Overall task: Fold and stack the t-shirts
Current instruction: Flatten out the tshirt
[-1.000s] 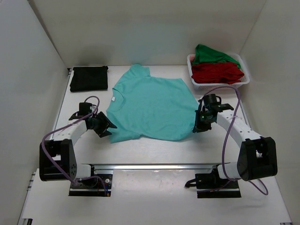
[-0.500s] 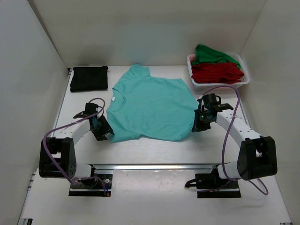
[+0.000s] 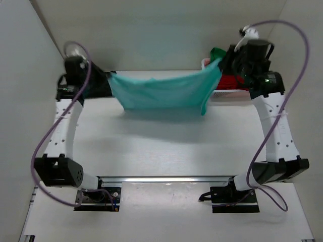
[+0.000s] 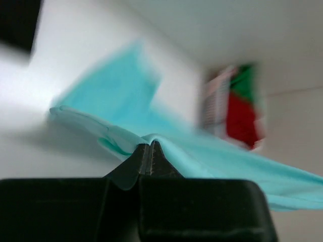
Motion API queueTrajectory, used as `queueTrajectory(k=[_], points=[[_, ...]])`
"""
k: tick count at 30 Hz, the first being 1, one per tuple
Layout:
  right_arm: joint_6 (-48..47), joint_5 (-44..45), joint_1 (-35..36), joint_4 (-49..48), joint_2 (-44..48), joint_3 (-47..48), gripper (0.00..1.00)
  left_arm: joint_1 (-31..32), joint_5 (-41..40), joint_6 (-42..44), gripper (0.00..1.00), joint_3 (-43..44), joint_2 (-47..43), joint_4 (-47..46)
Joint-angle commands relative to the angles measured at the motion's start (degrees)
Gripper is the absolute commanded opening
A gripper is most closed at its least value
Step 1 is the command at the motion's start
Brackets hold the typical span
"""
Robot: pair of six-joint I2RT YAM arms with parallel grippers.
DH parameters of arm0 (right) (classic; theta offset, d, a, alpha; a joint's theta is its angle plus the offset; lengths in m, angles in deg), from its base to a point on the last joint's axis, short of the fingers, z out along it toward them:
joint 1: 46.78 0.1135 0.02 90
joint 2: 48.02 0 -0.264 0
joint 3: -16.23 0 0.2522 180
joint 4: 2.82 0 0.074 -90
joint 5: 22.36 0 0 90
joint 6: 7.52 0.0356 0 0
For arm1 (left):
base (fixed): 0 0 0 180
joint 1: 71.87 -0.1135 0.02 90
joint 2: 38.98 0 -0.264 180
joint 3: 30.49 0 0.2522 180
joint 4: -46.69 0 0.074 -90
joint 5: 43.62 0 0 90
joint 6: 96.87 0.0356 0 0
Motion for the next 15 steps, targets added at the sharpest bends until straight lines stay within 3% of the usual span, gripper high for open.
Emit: queueTrajectory(k=[1, 4, 6, 11, 15], points=[[-1.03, 5.98, 1.56, -6.4, 0.07, 20.52, 0.0, -3.01, -6.45, -0.32, 0.0, 23.99, -5.22, -3.53], [-0.66, 4.74, 0.67, -11.22, 2.16, 24.34, 0.0, -6.55, -1.97, -2.0, 0.0, 46.06, 0.4, 1.38], [-0.93, 4.13, -0.03, -14.3, 4.52, 22.34, 0.0, -6.38, -1.35, -2.87, 0.0, 50.06, 1.91, 2.19], [1.1, -0.44, -3.2, -16.43, 6.48, 18.64, 0.0, -7.17, 1.56, -9.63, 0.0, 41.83, -2.83, -7.2], [1.44, -2.28, -2.41, -15.99, 5.42, 19.16, 0.0, -7.17, 1.64, -10.25, 0.0, 45.94, -0.91, -7.04]])
